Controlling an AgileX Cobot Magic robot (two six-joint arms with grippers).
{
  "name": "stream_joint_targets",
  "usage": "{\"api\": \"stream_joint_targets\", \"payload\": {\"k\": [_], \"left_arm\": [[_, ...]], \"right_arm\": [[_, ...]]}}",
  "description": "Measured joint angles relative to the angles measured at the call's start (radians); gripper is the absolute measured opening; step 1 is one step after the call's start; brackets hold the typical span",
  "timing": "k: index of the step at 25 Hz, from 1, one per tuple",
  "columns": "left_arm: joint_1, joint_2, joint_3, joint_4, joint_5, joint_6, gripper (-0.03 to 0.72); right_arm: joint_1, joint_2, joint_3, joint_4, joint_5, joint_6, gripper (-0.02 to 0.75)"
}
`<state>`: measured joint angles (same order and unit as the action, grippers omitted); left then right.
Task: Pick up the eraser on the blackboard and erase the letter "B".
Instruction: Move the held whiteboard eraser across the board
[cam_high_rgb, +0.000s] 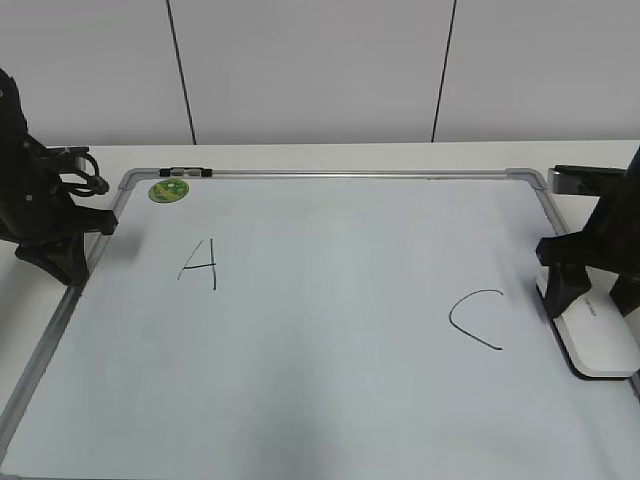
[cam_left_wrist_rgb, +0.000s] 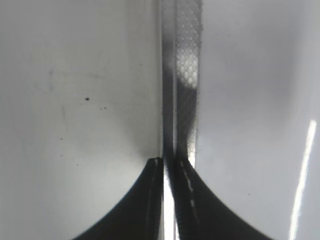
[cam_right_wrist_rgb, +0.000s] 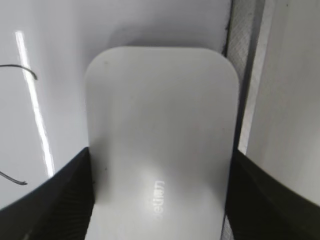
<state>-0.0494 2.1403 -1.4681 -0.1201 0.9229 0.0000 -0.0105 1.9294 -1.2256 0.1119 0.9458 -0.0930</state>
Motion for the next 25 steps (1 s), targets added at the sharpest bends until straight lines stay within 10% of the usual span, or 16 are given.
{"api": "stream_joint_targets", "payload": {"k": [20, 25], "left_arm": [[0.000, 0.000, 0.000, 0.000, 0.000, 0.000, 0.057], [0.000, -0.019, 0.004, 0.008, 0.005, 0.000, 0.162]], "right_arm": [[0.000, 0.002, -0.092, -0.014, 0.096, 0.036, 0.624], [0.000, 0.002, -0.146, -0.014, 0.169, 0.038, 0.625]]}}
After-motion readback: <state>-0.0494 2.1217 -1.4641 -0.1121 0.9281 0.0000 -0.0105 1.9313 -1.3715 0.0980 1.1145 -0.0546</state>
